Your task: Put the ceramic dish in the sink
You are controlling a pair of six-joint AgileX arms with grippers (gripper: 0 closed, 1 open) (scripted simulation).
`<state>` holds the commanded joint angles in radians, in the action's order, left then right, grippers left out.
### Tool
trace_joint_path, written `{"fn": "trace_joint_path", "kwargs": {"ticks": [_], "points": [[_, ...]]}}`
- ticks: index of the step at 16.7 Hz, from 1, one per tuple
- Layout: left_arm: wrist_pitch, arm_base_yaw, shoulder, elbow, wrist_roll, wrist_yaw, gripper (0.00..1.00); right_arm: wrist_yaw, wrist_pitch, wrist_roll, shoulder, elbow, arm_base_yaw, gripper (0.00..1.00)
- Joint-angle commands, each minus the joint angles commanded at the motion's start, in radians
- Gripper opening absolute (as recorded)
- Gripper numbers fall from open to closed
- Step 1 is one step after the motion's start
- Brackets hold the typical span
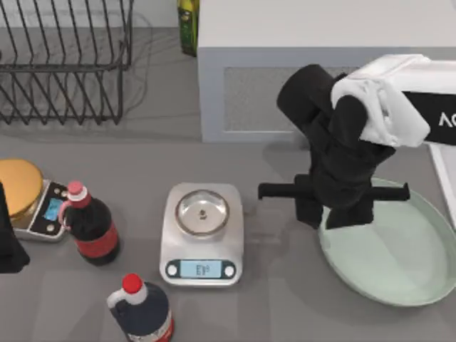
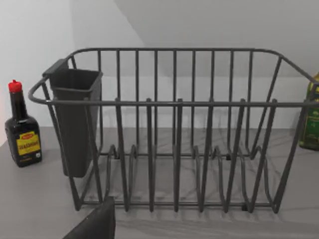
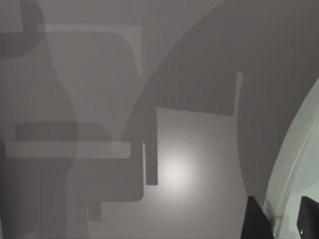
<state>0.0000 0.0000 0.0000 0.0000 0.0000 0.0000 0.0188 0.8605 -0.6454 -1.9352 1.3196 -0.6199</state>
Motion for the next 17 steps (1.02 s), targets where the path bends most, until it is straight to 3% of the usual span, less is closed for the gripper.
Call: {"fn": "trace_joint_path", "kwargs": {"ticks": [10,17], "points": [[0.0,0.0,0.0,0.0,0.0,0.0,1.0,-0.001,0.756,0.009,0.014,0.744,0.009,0.0],[0.0,0.0,0.0,0.0,0.0,0.0,1.0,-0.001,0.86,0.016,0.031,0.847,0.015,0.0]]}}
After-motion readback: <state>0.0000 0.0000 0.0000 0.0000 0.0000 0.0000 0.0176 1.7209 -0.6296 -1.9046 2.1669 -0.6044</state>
